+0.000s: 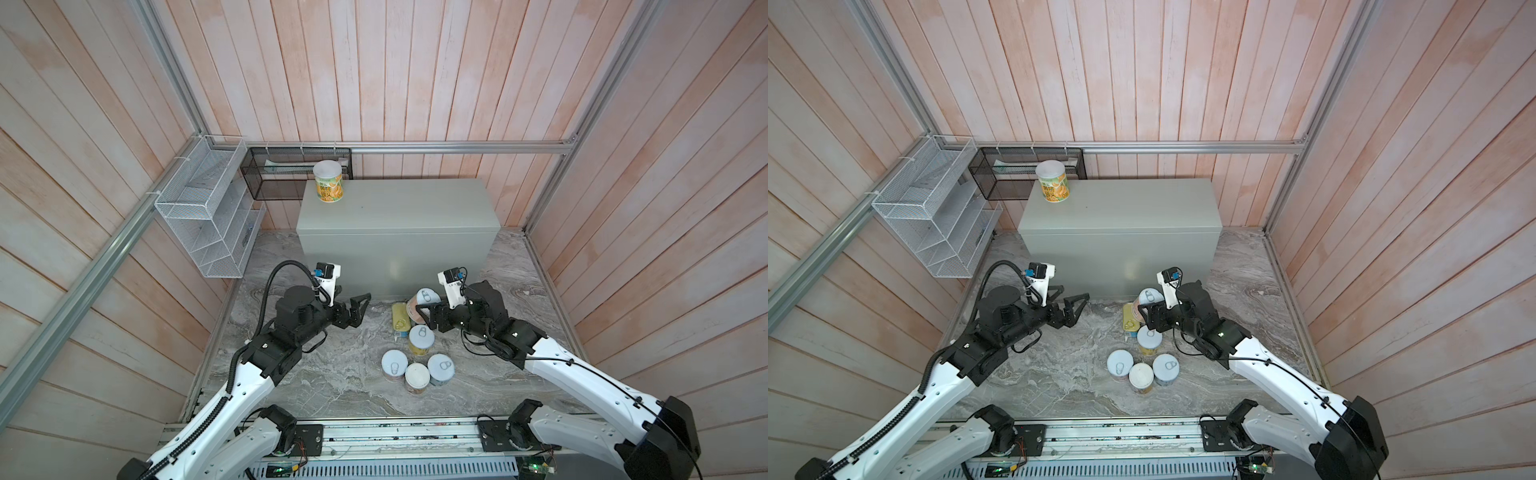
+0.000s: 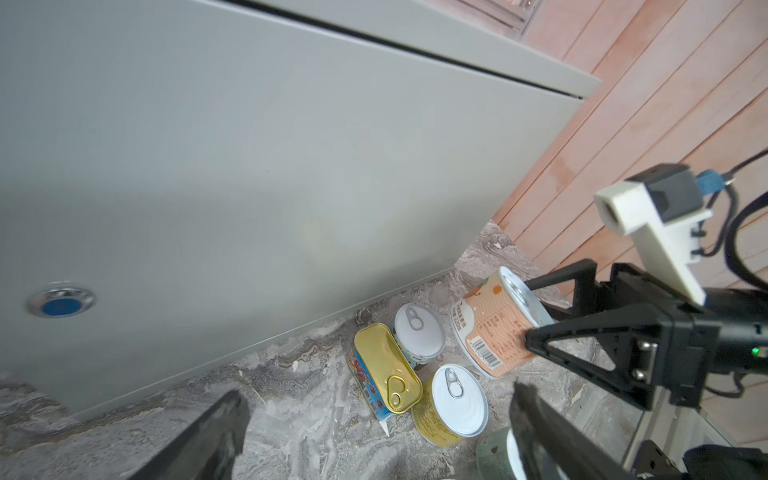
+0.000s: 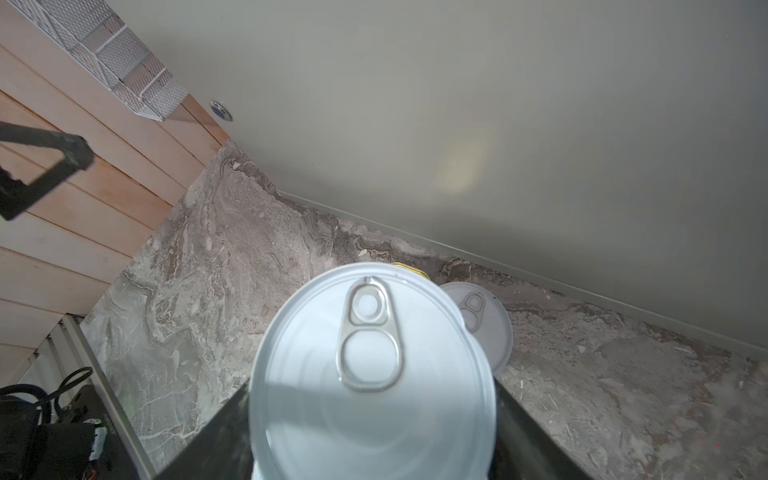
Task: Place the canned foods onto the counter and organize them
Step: 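Lift the orange-labelled can with the right gripper while the left gripper approaches, then close the left gripper on the can held by the right gripper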
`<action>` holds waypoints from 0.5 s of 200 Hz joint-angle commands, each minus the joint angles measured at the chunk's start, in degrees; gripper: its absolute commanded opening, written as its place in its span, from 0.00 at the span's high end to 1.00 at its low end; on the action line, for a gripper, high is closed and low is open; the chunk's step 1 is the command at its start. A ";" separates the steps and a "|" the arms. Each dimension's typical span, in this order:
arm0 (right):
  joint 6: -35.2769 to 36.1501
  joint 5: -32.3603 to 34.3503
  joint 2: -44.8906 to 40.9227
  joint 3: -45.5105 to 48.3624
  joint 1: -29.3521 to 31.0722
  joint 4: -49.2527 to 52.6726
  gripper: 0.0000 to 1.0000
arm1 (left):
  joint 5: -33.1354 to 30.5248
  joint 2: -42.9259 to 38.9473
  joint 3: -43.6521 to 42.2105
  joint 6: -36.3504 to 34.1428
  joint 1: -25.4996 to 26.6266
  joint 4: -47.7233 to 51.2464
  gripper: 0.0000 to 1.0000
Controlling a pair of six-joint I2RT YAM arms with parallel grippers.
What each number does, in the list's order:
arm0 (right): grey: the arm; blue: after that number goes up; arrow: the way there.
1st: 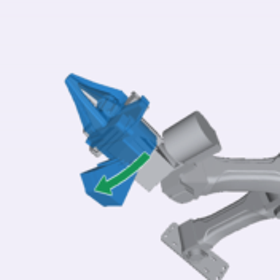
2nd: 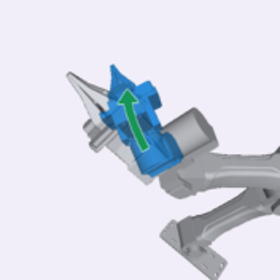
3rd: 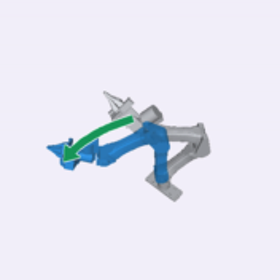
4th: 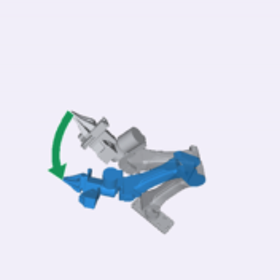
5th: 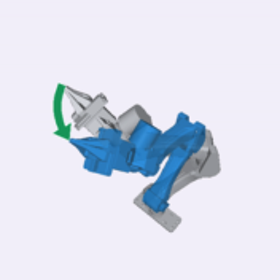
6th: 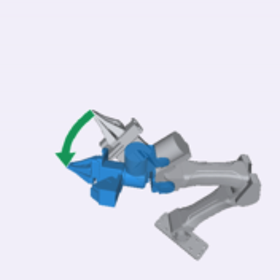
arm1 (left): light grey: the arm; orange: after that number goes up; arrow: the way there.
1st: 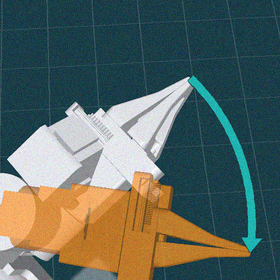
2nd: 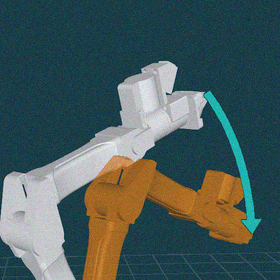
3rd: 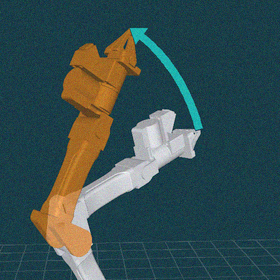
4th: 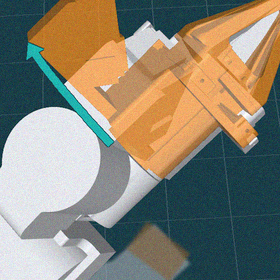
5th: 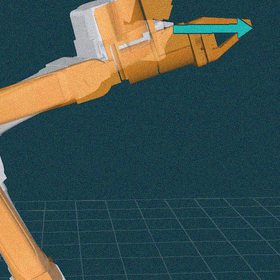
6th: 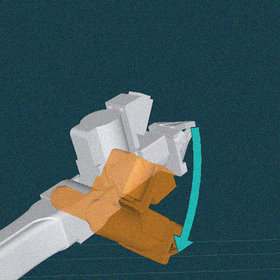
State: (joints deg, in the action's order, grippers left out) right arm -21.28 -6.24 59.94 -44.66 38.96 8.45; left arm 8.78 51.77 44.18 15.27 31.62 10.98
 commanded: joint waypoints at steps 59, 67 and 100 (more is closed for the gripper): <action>-0.98 -11.45 -5.96 0.80 -6.35 -0.48 0.39 | 4.68 11.36 -0.28 -12.16 11.45 -16.65 0.00; -1.33 -12.56 -6.34 1.05 -7.28 -0.49 0.39 | 5.07 12.19 -0.62 -12.36 11.46 -17.84 0.00; -2.35 -16.11 -7.13 1.34 -9.59 -0.89 0.39 | 7.89 13.86 -2.07 -13.75 11.63 -21.81 0.00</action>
State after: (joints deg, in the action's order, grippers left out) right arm -22.41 -17.34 54.59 -42.96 30.59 10.59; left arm 13.52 64.90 43.66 4.62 43.05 -4.97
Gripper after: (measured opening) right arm 0.743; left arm 0.998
